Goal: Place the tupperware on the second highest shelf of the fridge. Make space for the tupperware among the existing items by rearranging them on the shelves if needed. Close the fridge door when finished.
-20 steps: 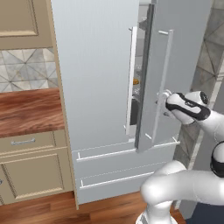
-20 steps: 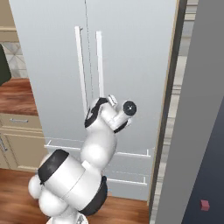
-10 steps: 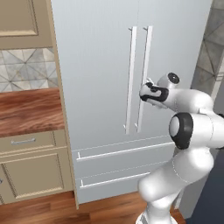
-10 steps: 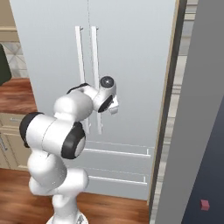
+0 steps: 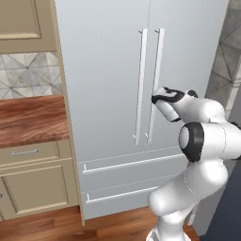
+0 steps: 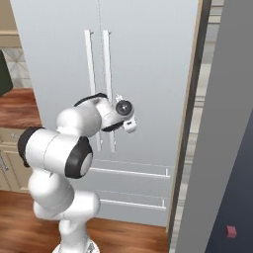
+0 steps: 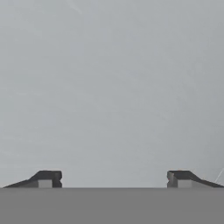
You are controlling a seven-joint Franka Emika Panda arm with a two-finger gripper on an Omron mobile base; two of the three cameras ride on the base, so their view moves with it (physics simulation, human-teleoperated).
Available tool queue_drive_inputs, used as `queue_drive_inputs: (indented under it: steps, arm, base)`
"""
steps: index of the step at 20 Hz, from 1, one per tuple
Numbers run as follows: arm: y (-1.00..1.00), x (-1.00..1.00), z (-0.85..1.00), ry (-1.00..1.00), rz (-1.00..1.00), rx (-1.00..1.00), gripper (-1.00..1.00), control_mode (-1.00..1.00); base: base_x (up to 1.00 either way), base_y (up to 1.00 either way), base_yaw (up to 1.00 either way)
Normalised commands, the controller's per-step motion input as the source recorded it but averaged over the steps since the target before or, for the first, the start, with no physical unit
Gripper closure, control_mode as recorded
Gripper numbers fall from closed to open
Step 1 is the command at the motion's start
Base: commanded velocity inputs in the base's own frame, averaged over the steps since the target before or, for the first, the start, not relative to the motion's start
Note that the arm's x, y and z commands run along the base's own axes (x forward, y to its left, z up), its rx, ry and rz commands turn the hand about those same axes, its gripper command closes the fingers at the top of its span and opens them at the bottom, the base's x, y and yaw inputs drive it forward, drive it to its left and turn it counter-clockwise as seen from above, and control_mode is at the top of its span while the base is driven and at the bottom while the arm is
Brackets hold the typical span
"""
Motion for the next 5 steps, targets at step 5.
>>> queue_drive_inputs:
  steps: [5]
  arm:
    - [-0.48,-0.94,0.22,-0.15,-0.03,0.06,-1.00,-1.00]
  base:
    - [0.00,0.00,0.00]
